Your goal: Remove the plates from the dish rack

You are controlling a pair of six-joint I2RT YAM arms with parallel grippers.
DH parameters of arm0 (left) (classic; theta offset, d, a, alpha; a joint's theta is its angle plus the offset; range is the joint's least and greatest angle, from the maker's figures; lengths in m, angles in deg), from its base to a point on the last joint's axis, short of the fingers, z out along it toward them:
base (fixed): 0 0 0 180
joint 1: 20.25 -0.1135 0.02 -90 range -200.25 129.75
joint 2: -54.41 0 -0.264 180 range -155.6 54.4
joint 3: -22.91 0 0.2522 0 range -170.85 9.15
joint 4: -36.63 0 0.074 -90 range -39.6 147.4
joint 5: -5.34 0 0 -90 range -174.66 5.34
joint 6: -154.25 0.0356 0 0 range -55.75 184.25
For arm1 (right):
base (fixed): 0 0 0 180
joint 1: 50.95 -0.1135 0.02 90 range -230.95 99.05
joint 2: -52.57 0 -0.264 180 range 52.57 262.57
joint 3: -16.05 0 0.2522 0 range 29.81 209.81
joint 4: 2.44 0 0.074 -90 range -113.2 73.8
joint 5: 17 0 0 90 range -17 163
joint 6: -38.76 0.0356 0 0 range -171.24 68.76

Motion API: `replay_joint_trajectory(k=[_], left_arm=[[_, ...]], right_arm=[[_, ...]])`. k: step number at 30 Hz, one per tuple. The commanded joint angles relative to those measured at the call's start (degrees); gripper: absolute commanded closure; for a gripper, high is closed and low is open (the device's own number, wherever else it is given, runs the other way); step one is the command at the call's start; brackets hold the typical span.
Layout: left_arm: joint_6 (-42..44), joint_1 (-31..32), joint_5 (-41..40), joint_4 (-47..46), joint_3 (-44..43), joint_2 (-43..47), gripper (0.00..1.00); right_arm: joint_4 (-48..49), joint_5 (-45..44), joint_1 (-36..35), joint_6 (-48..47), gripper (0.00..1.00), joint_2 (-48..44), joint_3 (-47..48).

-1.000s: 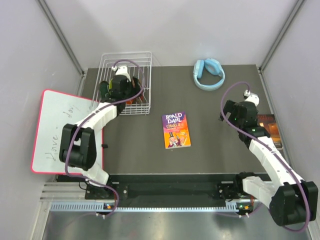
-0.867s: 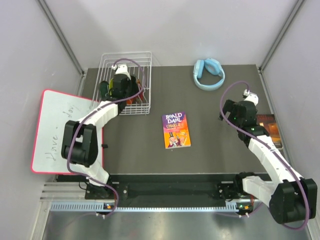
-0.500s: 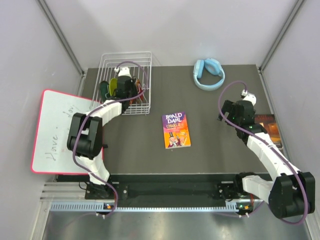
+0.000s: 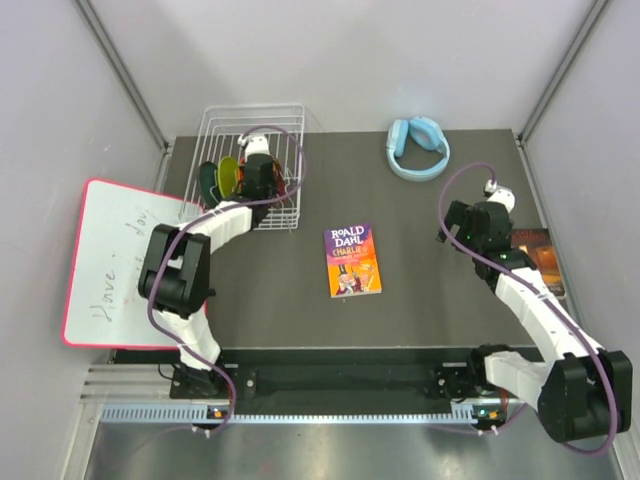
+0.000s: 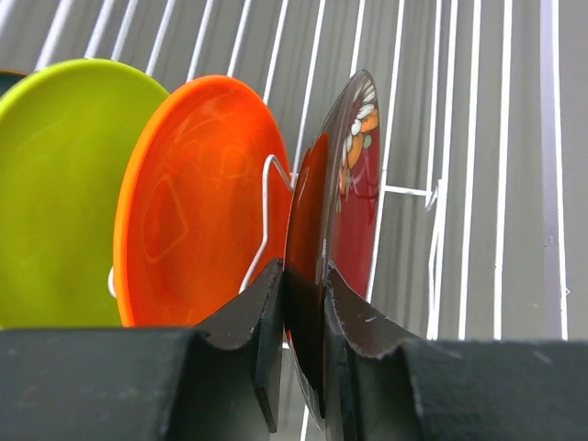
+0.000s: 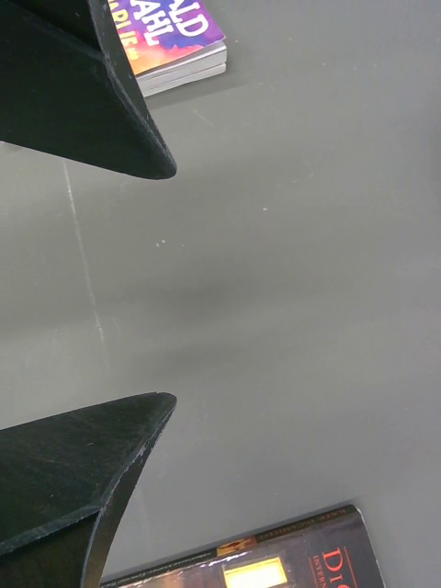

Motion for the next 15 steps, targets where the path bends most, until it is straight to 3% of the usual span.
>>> replay_joint_trajectory(k=[1,5,15], left_arm=[[6.3,4.3,-13.9,-7.8,-3.9,-0.4,1.00],[11.2,7.2,-19.4,-9.4,-5.5,0.6,1.00],[12.8,10.9,-22.4,-3.1,-7.8,10.2,1.00]], right_arm=[[-1.5,-0.8,0.1,-0.7,0.00,-2.7,0.8],[-2.6,-1.0,0.1,-0.8,0.00,-4.8,0.8],[-3.8,1.0,0.1,-0.2,0.00,-9.4,0.3]])
